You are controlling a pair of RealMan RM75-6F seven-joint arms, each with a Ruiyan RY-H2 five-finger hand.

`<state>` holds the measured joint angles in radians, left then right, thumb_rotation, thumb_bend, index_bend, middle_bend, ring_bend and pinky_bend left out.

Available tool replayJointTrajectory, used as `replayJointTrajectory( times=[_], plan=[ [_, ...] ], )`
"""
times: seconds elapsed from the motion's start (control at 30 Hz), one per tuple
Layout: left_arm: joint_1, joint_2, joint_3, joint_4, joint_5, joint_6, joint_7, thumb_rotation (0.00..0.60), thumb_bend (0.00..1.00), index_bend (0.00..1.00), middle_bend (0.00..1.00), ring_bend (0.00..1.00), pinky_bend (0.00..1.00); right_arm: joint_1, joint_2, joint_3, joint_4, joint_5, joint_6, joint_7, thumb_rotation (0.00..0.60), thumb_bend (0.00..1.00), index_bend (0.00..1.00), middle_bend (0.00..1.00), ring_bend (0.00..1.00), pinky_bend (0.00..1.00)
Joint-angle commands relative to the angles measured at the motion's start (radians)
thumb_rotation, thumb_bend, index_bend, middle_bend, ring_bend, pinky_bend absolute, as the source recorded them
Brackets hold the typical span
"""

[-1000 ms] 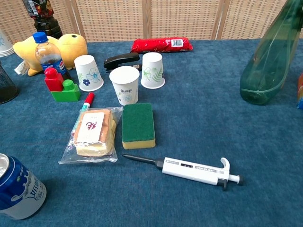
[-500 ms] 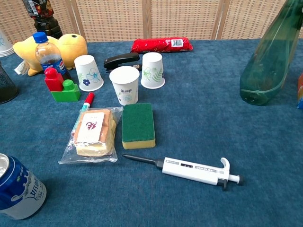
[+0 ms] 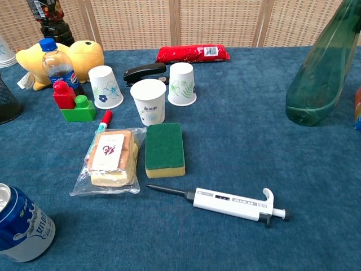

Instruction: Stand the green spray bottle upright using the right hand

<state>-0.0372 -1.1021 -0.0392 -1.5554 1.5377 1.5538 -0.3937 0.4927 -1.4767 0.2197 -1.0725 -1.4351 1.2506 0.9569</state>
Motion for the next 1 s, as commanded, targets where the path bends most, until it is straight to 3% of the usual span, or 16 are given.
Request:
replayJointTrajectory(
  times=[0.03, 0.67, 1.0],
  plan=[
    [0.0, 0.0, 0.0, -0.001, 0.001, 0.001, 0.0, 0.6, 0.15, 0.34, 0.28, 0.27, 0.25, -0.002, 0.003, -0.001, -0.002, -0.002, 0.003, -0.008, 0.421, 0.57, 0.24, 0.28, 0.11, 0.14],
    [0.002, -0.003, 0.002, 0.005, 0.002, 0.004, -0.005, 0.6, 0.15, 0.34, 0.28, 0.27, 0.25, -0.014, 0.016, -0.005, 0.023, 0.006, 0.008, -0.115, 0.472, 0.56, 0.24, 0.28, 0.11, 0.14],
    [0.004, -0.003, 0.004, 0.008, 0.001, 0.005, -0.001, 0.6, 0.15, 0.34, 0.28, 0.27, 0.24, -0.024, 0.052, -0.047, 0.063, -0.025, 0.001, -0.255, 0.474, 0.56, 0.24, 0.28, 0.11, 0.14]
  ],
)
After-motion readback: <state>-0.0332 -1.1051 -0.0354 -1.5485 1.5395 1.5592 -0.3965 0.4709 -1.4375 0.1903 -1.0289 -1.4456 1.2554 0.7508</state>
